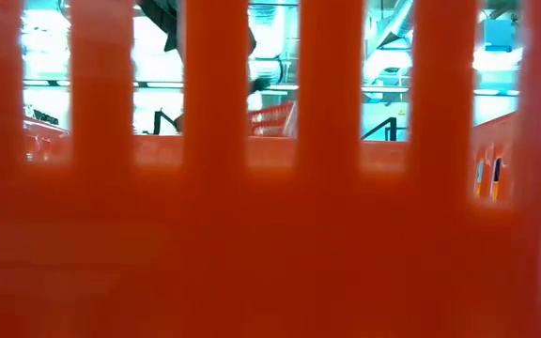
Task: Stack baskets on shelf by color
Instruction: Put the middle red bin on the shelf
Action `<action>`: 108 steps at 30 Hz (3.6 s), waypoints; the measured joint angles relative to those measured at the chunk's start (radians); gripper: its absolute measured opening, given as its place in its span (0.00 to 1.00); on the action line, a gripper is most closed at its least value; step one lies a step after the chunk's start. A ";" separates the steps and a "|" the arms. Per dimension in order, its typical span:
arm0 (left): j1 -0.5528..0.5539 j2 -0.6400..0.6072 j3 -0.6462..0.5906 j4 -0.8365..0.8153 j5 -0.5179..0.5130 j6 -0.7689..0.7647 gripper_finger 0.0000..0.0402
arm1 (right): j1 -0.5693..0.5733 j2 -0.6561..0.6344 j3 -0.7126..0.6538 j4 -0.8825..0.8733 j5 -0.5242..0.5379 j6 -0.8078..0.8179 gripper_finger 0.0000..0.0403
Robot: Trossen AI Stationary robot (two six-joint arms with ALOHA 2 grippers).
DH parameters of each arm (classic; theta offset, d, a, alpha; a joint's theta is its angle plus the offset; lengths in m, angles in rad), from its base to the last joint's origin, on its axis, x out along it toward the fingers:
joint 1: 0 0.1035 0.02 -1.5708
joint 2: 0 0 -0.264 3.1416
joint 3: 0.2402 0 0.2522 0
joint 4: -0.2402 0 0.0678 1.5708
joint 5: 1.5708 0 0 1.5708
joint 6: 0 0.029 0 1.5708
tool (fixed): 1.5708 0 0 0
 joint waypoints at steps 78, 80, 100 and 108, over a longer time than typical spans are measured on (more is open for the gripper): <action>0.152 0.137 0.279 -0.218 0.047 0.292 0.36 | 0.000 0.000 0.000 -0.043 -0.026 -0.025 0.27; 0.152 0.137 0.334 -0.259 0.056 0.316 0.33 | -0.001 0.000 0.000 -0.062 -0.019 -0.032 0.24; -0.216 0.106 0.910 -0.960 -0.379 0.488 0.00 | -0.036 0.308 0.062 -0.206 0.245 0.127 0.01; -0.422 -0.102 0.780 -0.970 -0.499 0.273 0.00 | -0.197 0.650 0.370 -0.662 0.134 0.210 0.00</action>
